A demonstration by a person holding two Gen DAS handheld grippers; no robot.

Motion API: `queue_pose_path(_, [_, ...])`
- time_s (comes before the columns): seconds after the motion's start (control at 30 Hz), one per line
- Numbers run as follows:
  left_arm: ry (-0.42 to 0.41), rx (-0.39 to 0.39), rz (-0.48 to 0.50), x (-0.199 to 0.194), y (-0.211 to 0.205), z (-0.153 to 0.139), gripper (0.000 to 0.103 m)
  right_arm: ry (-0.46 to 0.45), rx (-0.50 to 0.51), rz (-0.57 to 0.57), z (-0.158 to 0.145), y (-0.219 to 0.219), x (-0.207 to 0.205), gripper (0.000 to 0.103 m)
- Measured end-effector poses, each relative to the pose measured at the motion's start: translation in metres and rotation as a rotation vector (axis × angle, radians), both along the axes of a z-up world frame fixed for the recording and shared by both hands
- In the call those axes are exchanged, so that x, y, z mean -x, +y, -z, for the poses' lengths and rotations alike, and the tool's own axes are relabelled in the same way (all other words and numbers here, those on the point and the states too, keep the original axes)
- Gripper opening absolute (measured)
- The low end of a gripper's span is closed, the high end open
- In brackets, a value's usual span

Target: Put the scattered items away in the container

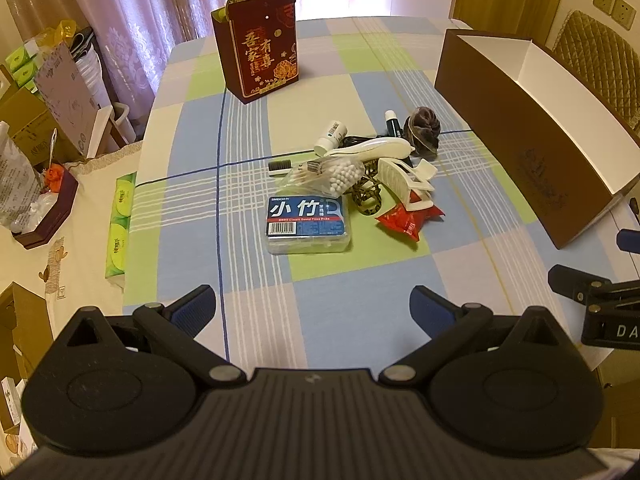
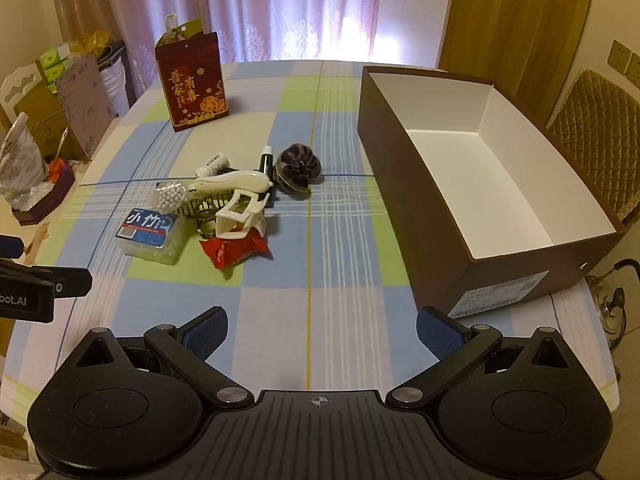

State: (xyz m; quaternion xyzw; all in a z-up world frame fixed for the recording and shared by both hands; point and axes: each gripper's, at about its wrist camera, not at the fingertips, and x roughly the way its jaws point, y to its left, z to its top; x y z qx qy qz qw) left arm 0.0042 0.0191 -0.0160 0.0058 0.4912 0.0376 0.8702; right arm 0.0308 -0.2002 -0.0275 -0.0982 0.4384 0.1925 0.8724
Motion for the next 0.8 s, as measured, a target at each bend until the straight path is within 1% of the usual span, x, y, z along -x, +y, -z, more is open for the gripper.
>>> queue_pose_path(0.47, [0.035, 0.005, -0.031, -0.009, 0.010, 0.009, 0.102, 0.022, 0.009, -0.034, 0.008, 0.015, -0.015, 0.103])
queue_pose_path(0.8, [0.043, 0.005, -0.039, -0.012, 0.018, 0.012, 0.102, 0.003, 0.008, -0.064, 0.010, 0.025, -0.020, 0.103])
